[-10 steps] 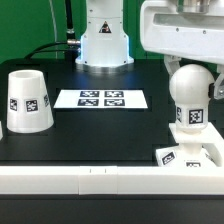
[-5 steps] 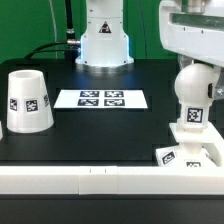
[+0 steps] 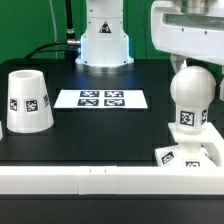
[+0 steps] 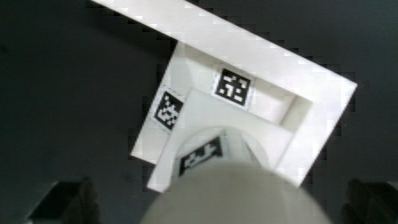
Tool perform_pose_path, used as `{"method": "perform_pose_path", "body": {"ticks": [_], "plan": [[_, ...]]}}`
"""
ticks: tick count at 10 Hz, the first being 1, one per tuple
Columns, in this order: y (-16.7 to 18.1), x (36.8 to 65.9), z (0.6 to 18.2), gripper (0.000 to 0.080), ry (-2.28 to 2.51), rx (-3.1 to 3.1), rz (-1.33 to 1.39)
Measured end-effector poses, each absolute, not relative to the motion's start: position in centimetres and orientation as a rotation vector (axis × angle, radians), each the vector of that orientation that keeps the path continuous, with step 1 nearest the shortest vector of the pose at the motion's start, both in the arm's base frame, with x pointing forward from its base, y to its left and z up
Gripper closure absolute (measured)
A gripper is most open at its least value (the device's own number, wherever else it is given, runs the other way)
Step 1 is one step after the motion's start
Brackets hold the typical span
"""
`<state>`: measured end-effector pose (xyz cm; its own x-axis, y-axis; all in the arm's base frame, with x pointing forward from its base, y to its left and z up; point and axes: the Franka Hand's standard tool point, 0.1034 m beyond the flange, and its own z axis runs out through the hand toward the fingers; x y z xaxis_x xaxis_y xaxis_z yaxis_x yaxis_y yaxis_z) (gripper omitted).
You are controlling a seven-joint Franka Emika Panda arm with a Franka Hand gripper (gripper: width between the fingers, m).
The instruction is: Assemble lamp
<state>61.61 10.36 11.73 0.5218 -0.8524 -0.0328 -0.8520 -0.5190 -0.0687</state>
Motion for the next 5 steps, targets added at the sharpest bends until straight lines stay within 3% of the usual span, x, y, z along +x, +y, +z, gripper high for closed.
{"method": "perform_pose_path", "body": {"ticks": [5], "plan": [[10.13, 62.02, 12.2, 0.0101, 0.792, -2.965, -0.027]]}}
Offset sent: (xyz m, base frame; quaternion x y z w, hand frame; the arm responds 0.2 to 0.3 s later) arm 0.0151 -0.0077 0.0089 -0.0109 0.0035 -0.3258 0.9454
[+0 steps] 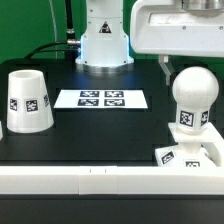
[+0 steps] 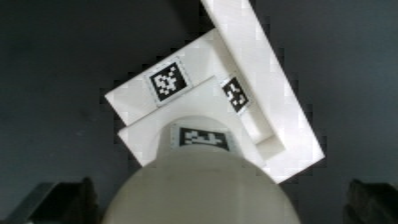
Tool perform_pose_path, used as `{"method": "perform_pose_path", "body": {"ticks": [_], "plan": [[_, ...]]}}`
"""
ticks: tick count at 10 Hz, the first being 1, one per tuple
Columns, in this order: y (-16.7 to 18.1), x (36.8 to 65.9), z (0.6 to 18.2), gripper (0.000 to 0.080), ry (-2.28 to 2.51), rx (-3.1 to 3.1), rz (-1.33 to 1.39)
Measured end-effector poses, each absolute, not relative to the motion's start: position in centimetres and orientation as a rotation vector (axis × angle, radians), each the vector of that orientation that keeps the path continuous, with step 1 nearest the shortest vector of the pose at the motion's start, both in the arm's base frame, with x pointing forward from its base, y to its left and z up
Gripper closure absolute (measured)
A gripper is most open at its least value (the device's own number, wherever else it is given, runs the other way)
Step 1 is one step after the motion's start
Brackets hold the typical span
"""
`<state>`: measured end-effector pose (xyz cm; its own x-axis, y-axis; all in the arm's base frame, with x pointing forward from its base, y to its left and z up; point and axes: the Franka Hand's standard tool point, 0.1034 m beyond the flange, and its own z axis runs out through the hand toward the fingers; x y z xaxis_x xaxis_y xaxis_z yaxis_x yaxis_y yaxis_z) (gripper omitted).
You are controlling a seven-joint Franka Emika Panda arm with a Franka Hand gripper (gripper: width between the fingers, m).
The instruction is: Assemble lamp
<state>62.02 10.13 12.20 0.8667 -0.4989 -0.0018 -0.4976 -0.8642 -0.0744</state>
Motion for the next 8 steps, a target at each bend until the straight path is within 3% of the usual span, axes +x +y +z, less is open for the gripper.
{"method": "perform_pose_path", "body": {"ticks": [4, 8], "plan": [[10.07, 62.02, 12.19, 0.0101, 0.402, -3.046, -0.041], [9.59, 62.04, 12.03, 0.0101, -0.306, -3.112, -0.062]]}}
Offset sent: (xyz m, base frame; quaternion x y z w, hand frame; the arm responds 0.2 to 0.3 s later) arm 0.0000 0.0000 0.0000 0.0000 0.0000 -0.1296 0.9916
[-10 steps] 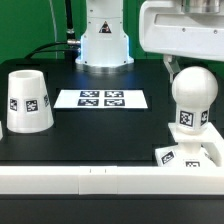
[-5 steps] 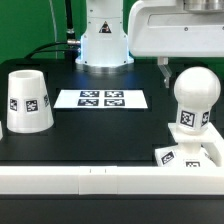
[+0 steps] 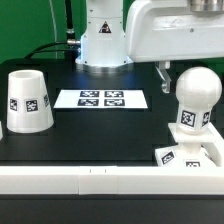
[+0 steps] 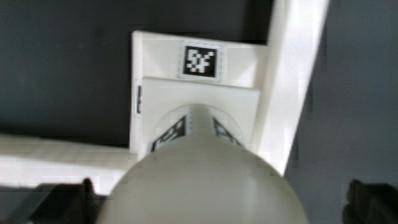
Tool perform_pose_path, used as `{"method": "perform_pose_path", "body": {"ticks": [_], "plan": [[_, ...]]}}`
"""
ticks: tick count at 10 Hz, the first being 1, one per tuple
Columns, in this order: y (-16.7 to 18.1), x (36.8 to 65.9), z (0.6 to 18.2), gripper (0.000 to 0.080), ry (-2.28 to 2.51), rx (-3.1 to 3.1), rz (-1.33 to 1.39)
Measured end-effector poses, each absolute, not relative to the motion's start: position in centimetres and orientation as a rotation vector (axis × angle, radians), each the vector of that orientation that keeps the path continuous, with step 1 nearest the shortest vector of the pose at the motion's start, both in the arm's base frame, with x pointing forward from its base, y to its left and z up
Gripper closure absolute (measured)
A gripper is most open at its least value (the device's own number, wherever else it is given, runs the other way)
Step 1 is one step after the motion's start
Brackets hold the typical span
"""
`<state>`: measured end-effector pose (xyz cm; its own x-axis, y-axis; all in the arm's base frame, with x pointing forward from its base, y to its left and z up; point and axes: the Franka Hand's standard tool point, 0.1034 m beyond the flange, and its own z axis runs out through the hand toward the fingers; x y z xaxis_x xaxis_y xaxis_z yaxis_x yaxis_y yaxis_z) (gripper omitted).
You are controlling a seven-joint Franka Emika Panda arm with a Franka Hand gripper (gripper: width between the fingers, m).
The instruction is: Assemble lamp
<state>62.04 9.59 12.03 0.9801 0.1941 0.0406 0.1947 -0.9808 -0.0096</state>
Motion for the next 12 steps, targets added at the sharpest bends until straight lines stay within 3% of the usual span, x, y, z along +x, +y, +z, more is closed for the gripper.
{"method": "perform_pose_path", "body": {"ticks": [12], "plan": [[8.79, 62.38, 11.93, 0.0101, -1.746, -2.714, -0.023]]}}
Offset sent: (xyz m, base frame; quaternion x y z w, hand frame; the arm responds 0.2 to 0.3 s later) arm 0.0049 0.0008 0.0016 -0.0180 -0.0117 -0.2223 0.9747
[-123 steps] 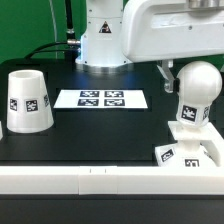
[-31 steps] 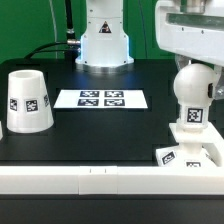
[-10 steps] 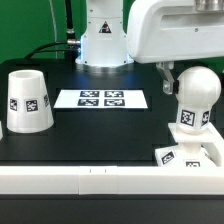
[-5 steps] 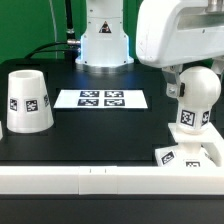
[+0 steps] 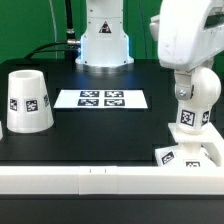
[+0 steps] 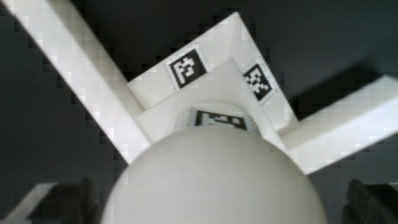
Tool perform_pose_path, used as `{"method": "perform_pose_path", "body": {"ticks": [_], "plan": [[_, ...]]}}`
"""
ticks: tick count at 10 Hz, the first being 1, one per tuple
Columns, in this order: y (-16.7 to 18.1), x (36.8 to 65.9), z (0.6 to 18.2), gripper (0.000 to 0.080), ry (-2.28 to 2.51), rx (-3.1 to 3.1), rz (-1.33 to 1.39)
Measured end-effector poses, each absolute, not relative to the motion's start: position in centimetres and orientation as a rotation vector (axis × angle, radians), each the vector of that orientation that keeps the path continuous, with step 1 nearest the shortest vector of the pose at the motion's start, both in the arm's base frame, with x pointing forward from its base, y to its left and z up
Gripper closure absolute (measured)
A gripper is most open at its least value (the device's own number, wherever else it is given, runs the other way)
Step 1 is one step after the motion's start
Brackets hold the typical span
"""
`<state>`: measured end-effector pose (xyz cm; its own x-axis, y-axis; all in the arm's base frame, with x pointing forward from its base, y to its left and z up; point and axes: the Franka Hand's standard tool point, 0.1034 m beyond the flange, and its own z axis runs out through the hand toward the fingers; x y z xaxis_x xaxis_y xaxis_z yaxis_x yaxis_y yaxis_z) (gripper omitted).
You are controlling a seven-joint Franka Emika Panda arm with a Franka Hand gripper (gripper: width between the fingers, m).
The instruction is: Assemble lamp
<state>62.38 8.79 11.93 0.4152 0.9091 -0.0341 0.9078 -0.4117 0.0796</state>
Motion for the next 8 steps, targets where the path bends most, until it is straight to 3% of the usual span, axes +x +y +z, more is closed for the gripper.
{"method": "perform_pose_path", "body": {"ticks": [8], "plan": [[9.5, 62.74, 11.95, 0.0101, 2.267, 2.013, -0.099]]}}
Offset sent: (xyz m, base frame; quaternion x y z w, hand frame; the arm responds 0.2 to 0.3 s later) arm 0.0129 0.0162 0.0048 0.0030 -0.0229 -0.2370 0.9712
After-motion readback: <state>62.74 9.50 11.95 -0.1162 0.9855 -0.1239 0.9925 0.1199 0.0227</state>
